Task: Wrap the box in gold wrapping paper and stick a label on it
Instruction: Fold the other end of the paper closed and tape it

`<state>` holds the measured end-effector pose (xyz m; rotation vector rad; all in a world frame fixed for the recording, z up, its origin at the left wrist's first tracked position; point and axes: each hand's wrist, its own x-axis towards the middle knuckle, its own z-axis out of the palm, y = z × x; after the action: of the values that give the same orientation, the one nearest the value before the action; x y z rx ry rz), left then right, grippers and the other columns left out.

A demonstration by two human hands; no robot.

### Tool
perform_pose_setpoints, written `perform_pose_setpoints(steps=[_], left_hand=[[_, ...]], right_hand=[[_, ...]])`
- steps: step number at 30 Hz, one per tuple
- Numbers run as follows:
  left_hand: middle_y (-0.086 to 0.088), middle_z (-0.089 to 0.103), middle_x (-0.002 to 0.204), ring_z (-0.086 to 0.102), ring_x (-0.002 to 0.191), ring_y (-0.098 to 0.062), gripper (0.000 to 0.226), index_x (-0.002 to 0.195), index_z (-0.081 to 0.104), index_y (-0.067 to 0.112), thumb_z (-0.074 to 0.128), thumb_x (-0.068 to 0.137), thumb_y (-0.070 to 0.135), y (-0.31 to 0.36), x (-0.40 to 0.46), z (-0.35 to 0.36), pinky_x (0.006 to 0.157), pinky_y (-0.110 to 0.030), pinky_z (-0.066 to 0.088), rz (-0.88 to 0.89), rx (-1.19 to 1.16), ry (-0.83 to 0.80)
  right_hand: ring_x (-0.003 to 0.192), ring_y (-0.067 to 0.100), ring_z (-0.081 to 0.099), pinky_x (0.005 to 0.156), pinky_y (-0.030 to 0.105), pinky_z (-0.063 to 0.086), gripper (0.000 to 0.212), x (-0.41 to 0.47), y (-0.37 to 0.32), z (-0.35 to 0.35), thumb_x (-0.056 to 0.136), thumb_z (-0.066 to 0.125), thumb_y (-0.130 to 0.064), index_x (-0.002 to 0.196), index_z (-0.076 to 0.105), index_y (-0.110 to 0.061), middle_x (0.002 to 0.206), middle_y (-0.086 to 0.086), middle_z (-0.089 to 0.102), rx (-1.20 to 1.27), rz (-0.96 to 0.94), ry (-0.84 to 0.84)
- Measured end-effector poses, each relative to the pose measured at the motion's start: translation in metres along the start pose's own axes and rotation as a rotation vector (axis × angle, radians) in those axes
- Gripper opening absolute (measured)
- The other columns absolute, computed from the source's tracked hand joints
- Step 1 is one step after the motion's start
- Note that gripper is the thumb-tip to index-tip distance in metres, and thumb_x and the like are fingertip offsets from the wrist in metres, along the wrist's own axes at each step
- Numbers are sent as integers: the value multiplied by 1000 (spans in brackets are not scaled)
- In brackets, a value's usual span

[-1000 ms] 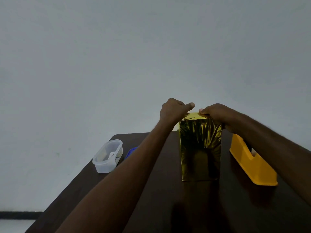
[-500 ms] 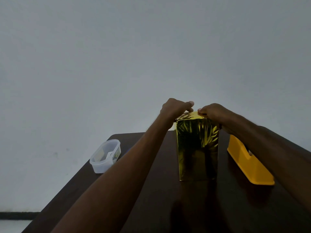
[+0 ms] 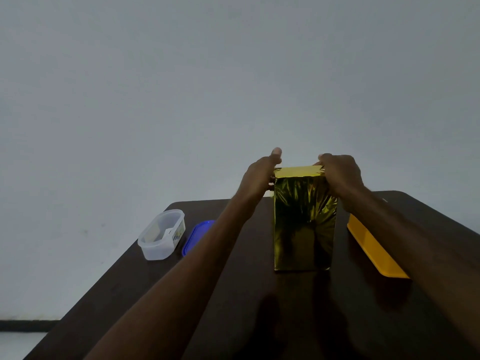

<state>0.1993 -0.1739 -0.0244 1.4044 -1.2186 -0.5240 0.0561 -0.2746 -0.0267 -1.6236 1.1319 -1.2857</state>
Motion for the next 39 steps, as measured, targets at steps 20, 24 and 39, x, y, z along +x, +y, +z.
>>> perform_pose_setpoints(steps=[20,24,39], left_hand=[[1,66,91,61,72,-5,47,152,26,21,35,106,27,-76,-40,19,64,-17,49,420,225,242],[-11,65,90,53,73,-9,27,114,60,9,38,104,23,-78,-25,4,70,-26,43,150,229,274],[-5,56,66,53,59,-19,30,72,54,13,45,99,18,-119,-27,-4,63,-29,43,-309,197,11]], right_hand=[[75,23,56,60,32,40,25,-50,65,19,102,41,-31,114,46,-10,82,6,57,-289,-359,-67],[96,30,59,81,39,47,43,-39,59,29,100,39,-45,111,56,-7,104,12,61,-500,-245,-160],[79,24,55,56,29,30,34,-46,105,50,102,45,-31,86,58,-4,82,9,56,-444,-63,-334]])
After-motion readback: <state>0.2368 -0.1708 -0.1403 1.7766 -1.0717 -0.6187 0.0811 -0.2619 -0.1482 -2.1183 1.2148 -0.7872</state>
